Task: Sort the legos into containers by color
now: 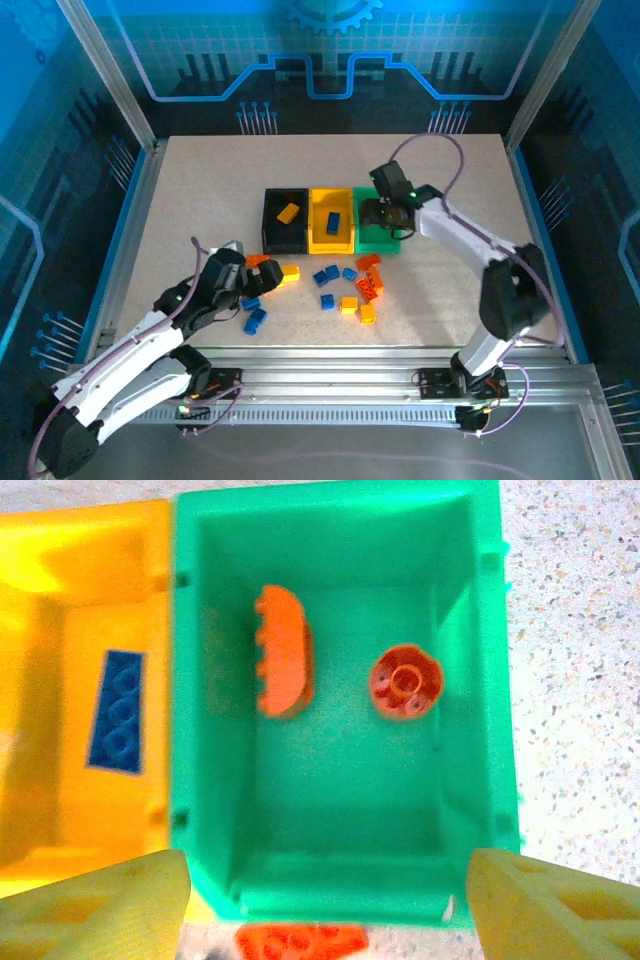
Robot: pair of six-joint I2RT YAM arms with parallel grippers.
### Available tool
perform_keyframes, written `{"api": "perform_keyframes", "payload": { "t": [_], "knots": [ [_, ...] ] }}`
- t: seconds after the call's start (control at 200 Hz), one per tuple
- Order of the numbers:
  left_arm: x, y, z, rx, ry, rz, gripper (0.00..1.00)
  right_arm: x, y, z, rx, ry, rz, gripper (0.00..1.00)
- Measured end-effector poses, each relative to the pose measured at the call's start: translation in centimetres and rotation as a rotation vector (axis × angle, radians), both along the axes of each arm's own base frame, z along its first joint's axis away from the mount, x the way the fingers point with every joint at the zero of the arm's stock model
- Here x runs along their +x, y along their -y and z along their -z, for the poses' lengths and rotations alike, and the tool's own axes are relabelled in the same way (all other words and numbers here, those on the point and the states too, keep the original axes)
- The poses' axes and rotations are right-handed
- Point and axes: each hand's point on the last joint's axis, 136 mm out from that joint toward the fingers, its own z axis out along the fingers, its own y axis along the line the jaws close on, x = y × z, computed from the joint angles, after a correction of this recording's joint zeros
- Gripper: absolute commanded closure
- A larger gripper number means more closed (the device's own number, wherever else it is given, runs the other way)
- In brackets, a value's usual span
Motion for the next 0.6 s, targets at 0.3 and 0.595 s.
{"api": "perform_keyframes", "payload": {
  "t": [0.3, 0.595],
  "knots": [
    [0.2, 0.3, -0.1, 0.036, 0.0, 0.046, 0.01, -10.0, -1.4, 2.9, 0.041, -0.051, -0.121, 0.13],
    [0.1, 0.2, -0.4, 0.034, 0.005, 0.045, 0.01, -18.8, -2.4, 10.1, -0.046, -0.222, -0.234, 0.11]
  ]
}}
